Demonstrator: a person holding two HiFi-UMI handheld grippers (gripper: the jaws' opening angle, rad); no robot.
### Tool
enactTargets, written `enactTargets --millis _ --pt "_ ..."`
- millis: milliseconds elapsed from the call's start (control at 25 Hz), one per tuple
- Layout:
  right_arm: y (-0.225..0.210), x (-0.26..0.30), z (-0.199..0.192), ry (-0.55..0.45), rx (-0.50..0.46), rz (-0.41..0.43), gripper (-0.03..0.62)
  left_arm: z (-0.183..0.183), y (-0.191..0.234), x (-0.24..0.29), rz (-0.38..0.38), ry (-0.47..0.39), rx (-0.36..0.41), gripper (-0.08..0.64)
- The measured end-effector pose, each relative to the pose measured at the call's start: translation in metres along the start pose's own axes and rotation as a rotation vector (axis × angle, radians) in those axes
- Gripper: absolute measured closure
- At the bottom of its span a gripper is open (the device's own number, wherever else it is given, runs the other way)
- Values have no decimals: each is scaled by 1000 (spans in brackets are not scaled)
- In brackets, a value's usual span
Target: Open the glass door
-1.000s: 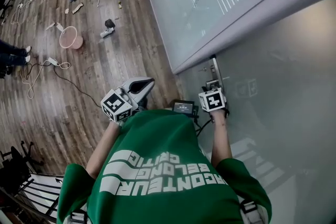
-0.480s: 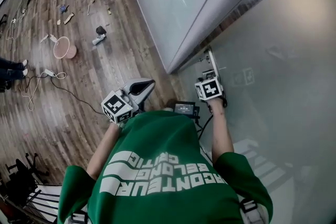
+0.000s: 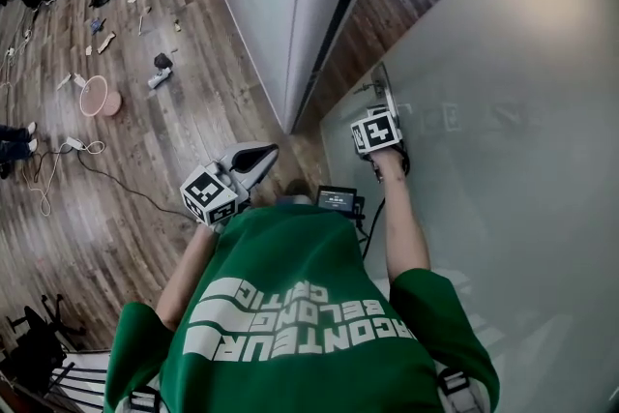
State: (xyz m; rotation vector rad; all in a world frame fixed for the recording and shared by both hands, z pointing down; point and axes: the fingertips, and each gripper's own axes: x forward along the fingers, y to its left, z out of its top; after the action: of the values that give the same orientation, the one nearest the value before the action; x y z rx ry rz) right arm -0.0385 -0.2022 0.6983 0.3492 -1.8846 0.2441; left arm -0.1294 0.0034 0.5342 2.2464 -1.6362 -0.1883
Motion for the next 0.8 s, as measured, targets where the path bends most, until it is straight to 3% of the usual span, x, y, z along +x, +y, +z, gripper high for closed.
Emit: enactTargets --millis 440,800 --pt "-88 5 -2 10 82 -57 600 -12 -46 49 -131 63 41 551" --pt "-153 9 -24 -9 186 -101 600 -29 -58 78 -251 118 78 551"
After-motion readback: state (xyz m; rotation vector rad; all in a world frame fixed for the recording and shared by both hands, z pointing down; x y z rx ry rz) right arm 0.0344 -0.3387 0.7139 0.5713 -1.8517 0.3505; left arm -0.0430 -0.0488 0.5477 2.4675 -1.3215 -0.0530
